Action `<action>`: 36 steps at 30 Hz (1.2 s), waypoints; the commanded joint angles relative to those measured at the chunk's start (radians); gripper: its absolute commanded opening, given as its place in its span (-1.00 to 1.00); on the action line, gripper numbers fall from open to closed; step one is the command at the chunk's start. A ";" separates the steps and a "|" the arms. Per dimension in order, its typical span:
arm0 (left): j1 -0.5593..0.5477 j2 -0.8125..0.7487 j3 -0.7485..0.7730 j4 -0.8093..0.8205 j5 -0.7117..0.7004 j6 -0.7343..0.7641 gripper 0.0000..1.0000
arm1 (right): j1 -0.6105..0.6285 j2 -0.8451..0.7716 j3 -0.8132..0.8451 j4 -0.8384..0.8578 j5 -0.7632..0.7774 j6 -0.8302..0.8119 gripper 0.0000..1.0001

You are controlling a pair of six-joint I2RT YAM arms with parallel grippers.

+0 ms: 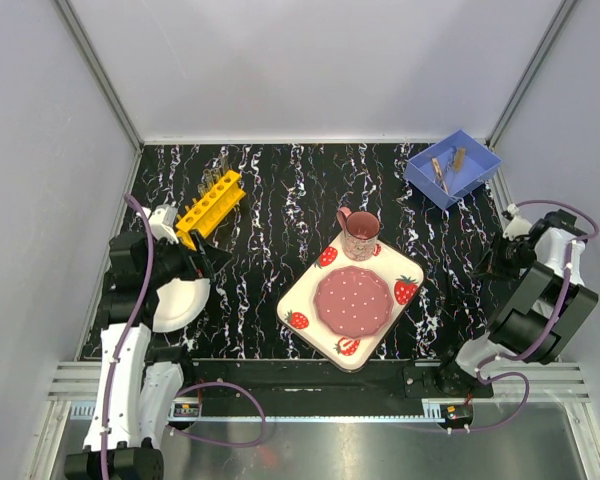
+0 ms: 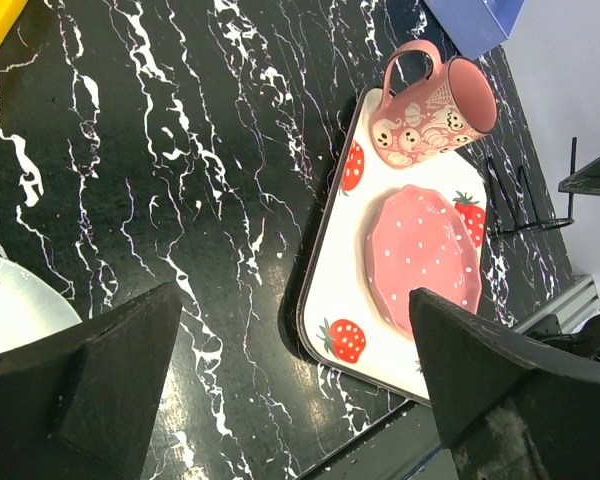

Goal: Organize the chemistry lab equipment

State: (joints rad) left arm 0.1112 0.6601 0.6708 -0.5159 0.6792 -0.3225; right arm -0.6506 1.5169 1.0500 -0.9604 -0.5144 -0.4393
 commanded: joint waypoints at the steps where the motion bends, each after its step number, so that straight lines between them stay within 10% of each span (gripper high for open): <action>1: -0.005 -0.036 -0.016 0.076 0.026 -0.012 0.98 | -0.006 0.005 0.062 0.003 0.019 0.007 -1.00; 18: -0.008 -0.065 -0.023 0.096 0.033 -0.018 0.98 | 0.097 0.067 0.618 -0.049 -0.069 0.128 -1.00; 36: -0.007 -0.047 -0.023 0.096 0.045 -0.013 0.98 | 0.347 0.781 1.464 0.054 0.086 0.286 -1.00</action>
State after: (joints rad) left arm 0.1047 0.6056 0.6472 -0.4721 0.6926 -0.3374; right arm -0.3386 2.2692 2.3863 -0.9390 -0.4500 -0.1600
